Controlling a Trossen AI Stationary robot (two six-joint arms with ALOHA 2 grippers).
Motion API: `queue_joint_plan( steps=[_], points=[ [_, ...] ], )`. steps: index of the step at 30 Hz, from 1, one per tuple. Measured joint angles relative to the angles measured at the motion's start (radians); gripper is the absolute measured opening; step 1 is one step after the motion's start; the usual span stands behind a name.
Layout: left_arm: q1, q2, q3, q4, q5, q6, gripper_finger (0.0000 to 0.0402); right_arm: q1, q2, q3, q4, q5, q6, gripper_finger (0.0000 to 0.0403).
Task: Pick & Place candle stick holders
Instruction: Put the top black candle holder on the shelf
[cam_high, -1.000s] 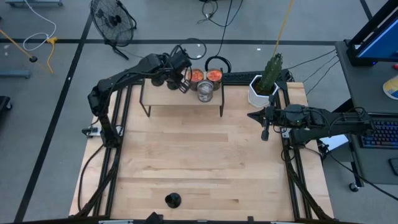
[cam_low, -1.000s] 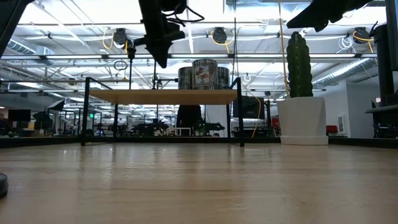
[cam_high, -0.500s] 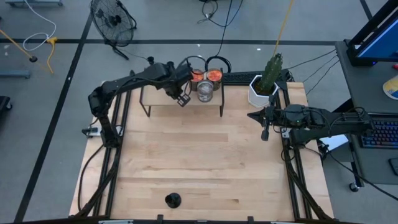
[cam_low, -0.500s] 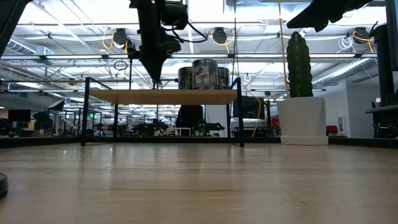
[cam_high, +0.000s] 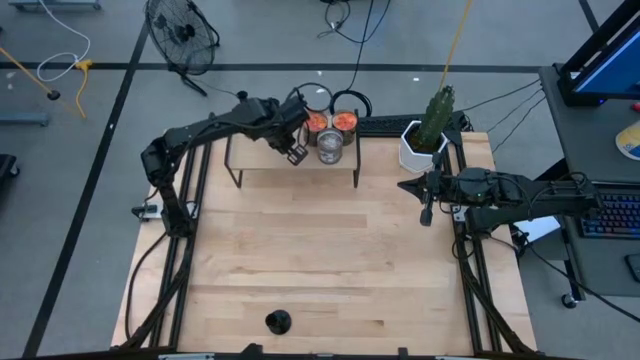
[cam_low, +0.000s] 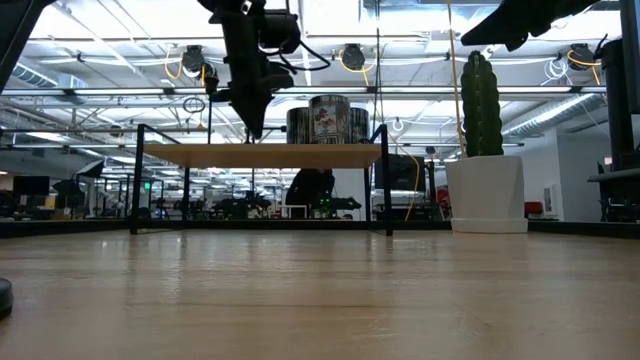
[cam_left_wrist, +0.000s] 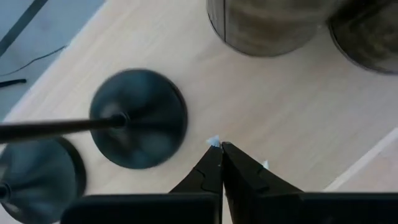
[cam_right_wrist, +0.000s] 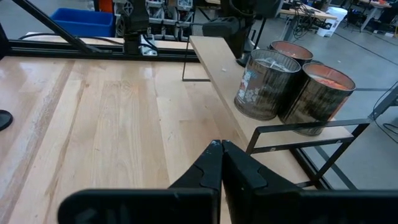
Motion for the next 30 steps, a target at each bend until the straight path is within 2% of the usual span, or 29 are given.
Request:
queue_joint_plan(
  steps=[10,22,30],
  points=[
    [0.026,0.0,0.0,0.041,-0.024,0.016,0.0027,0.0,0.0,0.0,0.0,0.0,0.0,0.0],
    [0.033,0.035,-0.001,0.07,-0.027,0.034,0.0005,0.0,0.0,0.0,0.001,0.0,0.0,0.0],
    [0.037,0.048,-0.001,0.091,-0.027,0.034,0.0022,0.0,0.0,0.0,0.008,0.0,0.0,0.0]
  ],
)
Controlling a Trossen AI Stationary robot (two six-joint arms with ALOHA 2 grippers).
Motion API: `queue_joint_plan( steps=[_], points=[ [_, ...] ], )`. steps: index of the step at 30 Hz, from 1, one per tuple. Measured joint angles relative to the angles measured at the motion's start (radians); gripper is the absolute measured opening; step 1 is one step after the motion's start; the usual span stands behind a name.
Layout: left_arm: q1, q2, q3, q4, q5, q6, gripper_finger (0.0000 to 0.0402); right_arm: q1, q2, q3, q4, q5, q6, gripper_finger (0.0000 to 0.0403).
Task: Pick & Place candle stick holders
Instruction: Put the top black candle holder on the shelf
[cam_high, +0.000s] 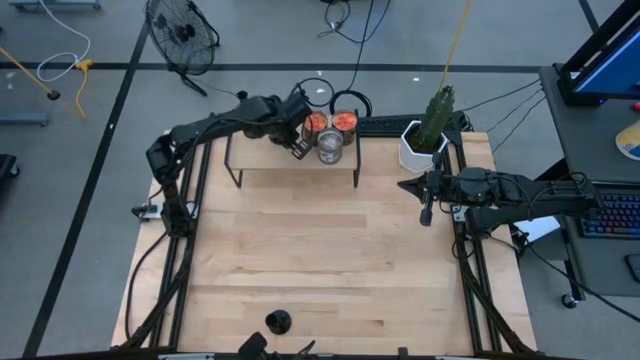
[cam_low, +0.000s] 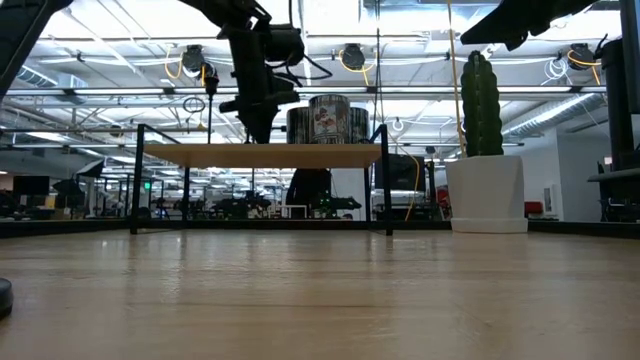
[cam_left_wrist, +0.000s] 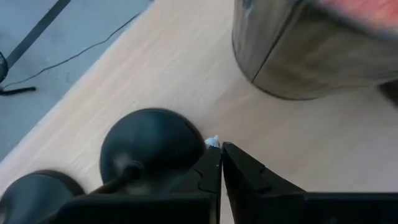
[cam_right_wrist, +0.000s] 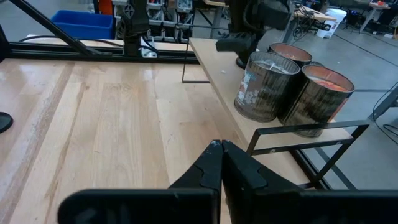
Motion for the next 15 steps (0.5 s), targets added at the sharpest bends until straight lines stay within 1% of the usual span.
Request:
queue_joint_plan(
  steps=[9,15],
  points=[
    [0.016,-0.001,-0.045,0.003,-0.016,-0.002,0.0024,0.0,0.0,0.0,0.0,0.0,0.003,0.0],
    [0.026,-0.001,-0.051,0.009,-0.028,0.001,0.0024,0.0,0.0,0.0,0.0,0.0,0.004,0.0]
  ],
)
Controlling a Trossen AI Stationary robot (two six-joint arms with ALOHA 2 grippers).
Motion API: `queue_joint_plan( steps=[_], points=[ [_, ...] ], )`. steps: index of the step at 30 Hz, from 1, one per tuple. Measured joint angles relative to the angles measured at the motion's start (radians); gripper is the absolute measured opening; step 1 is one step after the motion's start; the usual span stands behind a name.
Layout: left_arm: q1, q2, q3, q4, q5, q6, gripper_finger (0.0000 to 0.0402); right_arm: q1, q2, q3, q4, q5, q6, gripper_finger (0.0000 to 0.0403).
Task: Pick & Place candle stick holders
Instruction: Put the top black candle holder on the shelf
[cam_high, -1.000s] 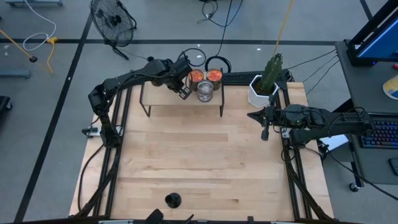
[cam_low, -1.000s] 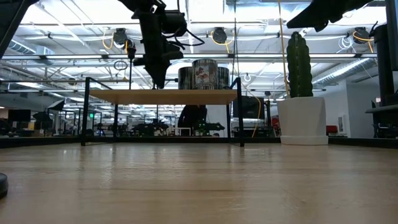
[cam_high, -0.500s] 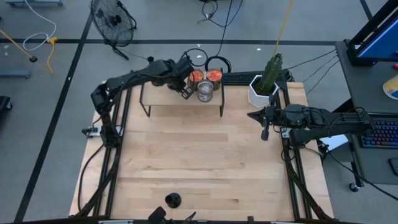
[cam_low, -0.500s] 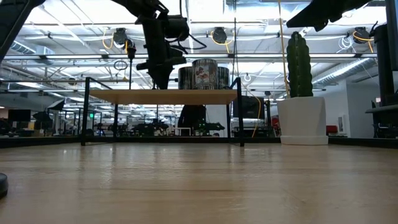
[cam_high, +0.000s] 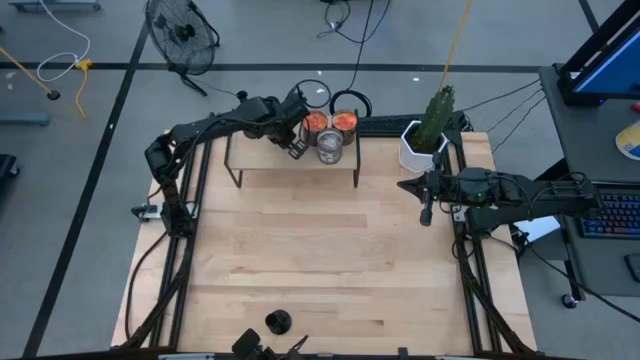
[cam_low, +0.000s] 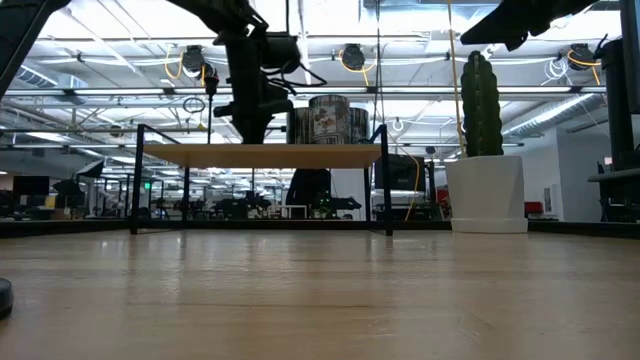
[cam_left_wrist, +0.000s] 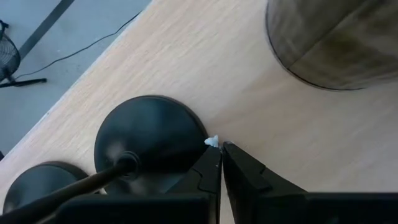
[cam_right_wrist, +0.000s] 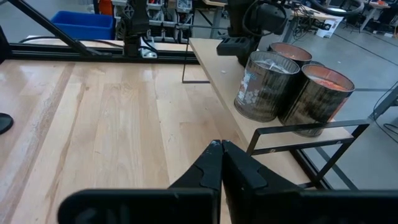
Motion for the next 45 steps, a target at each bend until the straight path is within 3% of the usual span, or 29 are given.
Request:
queue_joint_plan(
  steps=[11,18,27,32,45],
  points=[
    [0.019,0.0,-0.001,-0.003,-0.005,0.015,0.0024,0.0,0.0,0.0,0.0,0.0,0.011,0.0],
    [-0.016,-0.011,0.04,-0.015,0.062,0.015,0.0024,0.0,0.0,0.0,0.0,0.0,0.011,0.0],
    [-0.105,-0.183,0.144,-0.176,0.133,-0.065,0.0024,0.0,0.0,0.0,0.0,0.0,0.017,0.0],
    [-0.15,-0.253,0.145,-0.229,-0.047,-0.086,0.0024,0.0,0.0,0.0,0.0,0.0,-0.03,0.0],
    [-0.148,-0.243,0.144,-0.243,-0.07,-0.098,0.0024,0.0,0.0,0.0,0.0,-0.004,-0.032,0.0]
  ],
)
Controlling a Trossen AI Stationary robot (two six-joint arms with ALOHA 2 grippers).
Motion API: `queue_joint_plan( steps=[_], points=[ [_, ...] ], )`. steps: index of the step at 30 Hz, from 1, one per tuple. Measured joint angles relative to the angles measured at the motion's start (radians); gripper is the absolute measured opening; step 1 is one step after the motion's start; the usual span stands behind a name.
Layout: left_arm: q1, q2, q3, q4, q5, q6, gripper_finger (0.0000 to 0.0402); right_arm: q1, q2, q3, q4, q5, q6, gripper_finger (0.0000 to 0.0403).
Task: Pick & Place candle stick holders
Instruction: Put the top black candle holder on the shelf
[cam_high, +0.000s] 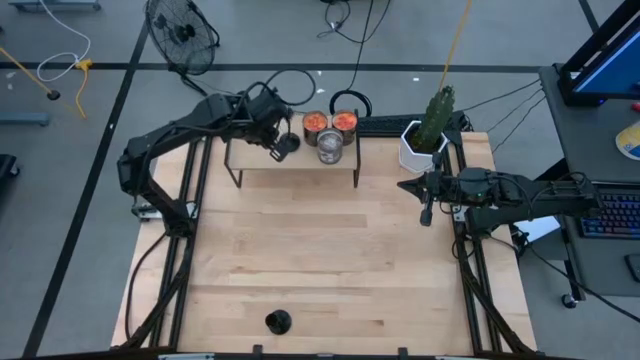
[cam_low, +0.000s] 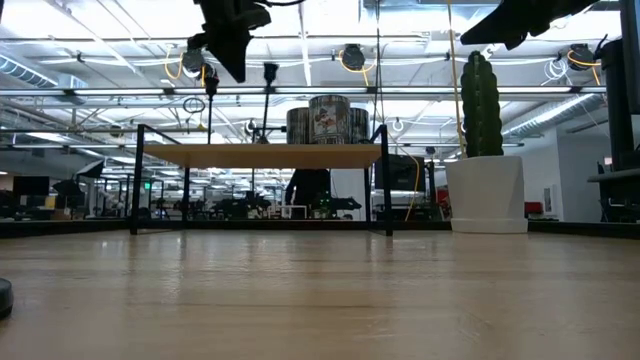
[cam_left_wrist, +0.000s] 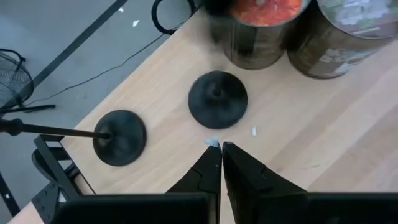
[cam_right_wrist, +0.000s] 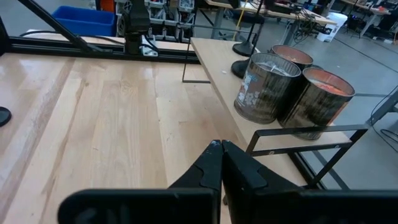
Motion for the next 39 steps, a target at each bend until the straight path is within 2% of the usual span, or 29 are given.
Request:
queue_joint_plan(
  steps=[7,15,18,28,34,39],
  points=[
    [-0.009,-0.001,0.0,-0.002,0.045,-0.007,0.0024,0.0,0.0,0.0,0.0,0.0,-0.002,0.0],
    [-0.043,-0.001,0.0,-0.002,0.029,-0.053,0.0024,0.0,0.0,0.0,0.0,0.0,-0.002,0.0],
    [-0.069,-0.001,0.0,-0.002,0.055,-0.062,0.0024,0.0,0.0,0.0,0.0,-0.001,-0.002,0.0],
    [-0.195,-0.001,0.0,0.008,0.046,-0.177,0.0024,0.0,0.0,0.0,0.0,-0.001,-0.002,0.0],
    [-0.266,0.025,-0.042,0.107,0.048,-0.184,0.0024,0.0,0.0,0.0,0.0,-0.001,-0.002,0.0],
    [-0.292,0.04,-0.052,0.14,-0.008,-0.163,0.0024,0.0,0.0,0.0,0.0,-0.002,0.0,0.0]
  ],
)
